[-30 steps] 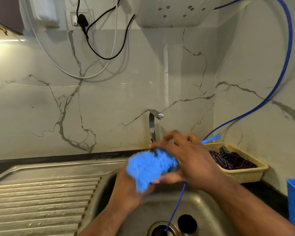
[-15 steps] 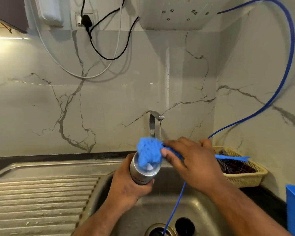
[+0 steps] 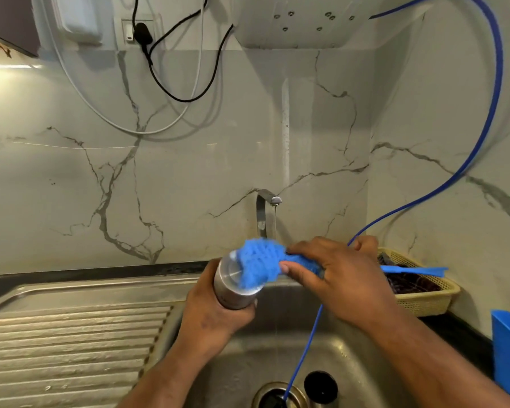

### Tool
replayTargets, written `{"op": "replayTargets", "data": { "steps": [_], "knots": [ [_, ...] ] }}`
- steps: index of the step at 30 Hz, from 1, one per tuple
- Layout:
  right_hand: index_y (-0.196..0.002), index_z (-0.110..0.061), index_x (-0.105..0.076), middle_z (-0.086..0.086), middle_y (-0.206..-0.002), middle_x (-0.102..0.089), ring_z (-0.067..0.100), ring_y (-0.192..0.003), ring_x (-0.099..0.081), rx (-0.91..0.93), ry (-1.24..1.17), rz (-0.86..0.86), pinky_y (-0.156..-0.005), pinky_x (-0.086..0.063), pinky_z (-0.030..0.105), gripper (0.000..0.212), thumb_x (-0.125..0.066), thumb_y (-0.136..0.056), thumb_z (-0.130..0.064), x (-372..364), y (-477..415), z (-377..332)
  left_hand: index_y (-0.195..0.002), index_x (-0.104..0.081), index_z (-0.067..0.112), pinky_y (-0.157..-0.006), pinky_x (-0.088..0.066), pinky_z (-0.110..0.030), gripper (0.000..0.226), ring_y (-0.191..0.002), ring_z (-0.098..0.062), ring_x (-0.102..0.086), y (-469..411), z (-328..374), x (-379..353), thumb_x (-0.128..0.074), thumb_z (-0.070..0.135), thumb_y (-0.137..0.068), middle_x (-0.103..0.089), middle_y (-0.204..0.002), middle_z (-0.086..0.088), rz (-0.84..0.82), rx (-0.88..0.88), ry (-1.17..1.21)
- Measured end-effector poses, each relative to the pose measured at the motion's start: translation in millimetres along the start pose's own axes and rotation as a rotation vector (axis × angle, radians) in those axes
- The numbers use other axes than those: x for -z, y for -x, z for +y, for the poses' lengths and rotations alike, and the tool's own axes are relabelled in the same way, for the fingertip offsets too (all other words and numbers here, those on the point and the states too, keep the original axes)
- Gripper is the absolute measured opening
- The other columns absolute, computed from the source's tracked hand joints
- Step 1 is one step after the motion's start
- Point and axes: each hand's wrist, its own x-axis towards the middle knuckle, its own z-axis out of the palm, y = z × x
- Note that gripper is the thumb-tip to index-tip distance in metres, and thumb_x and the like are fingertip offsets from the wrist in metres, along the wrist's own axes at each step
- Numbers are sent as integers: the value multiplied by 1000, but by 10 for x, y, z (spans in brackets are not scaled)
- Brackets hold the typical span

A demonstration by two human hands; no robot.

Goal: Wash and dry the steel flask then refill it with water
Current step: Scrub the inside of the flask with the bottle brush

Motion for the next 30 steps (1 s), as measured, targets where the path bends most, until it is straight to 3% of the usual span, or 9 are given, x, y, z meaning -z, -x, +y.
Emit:
{"op": "replayTargets", "data": {
  "steps": [3,6,11,16,21,26,29,30],
  "knots": [
    [-119,-49,-61,-21,-100,-68,2,-80,-56,-40,45,74,-86,-24,40,68,-14,-88,-87,-13,-19,18,-115,-61,38,-70,-48,-5,67,-91,7,-66,4,44,-21,-94,21,-59,-72,-95,24,-19,-26,0],
    [-116,-48,-63,-22,-95,-67,2,-80,-60,42,23,74,-84,-21,39,62,-20,-91,-85,-56,-18,-138,-110,-62,38,-69,-49,-8,61,-89,10,-66,48,86,-40,-92,12,-63,-68,-97,34,-69,-33,-4],
    [-117,-48,-65,-25,-97,-66,-4,-78,-48,29,-22,82,-83,-22,38,63,-24,-89,-86,3,-4,28,-116,-57,40,-68,-48,-4,70,-94,13,-62,-21,40,81,-95,25,-60,-69,-97,22,52,8,11],
    [-113,-46,-67,-22,-96,-68,3,-82,-61,51,-16,130,-84,-24,41,56,-30,-91,-82,-77,-18,-204,-102,-66,35,-66,-50,-8,54,-86,7,-68,88,94,-99,-92,9,-63,-72,-90,28,-93,-8,24],
    [-115,-47,-68,-22,-94,-68,3,-79,-58,-40,22,89,-84,-22,40,63,-25,-89,-85,-20,4,-19,-114,-58,37,-69,-48,-4,67,-90,9,-64,-19,66,28,-94,21,-60,-70,-97,22,47,13,34],
    [-118,-48,-68,-20,-93,-66,-2,-76,-50,-5,0,115,-85,-19,37,57,-31,-91,-81,-50,4,-320,-102,-62,38,-66,-48,-4,54,-85,16,-64,59,146,-73,-91,11,-65,-71,-87,16,-41,37,75],
    [-116,-49,-68,-22,-92,-65,-4,-73,-45,22,-39,100,-81,-21,37,59,-31,-88,-84,-25,29,-239,-116,-65,36,-73,-57,-16,58,-94,3,-70,12,92,5,-90,16,-68,-75,-102,12,-44,86,177],
    [-117,-50,-67,-22,-94,-65,-3,-73,-44,-2,-13,75,-80,-22,37,62,-28,-87,-86,-13,31,-168,-120,-65,32,-75,-59,-23,60,-97,-6,-72,-10,76,53,-90,12,-69,-76,-106,8,-31,142,311]
  ]
}}
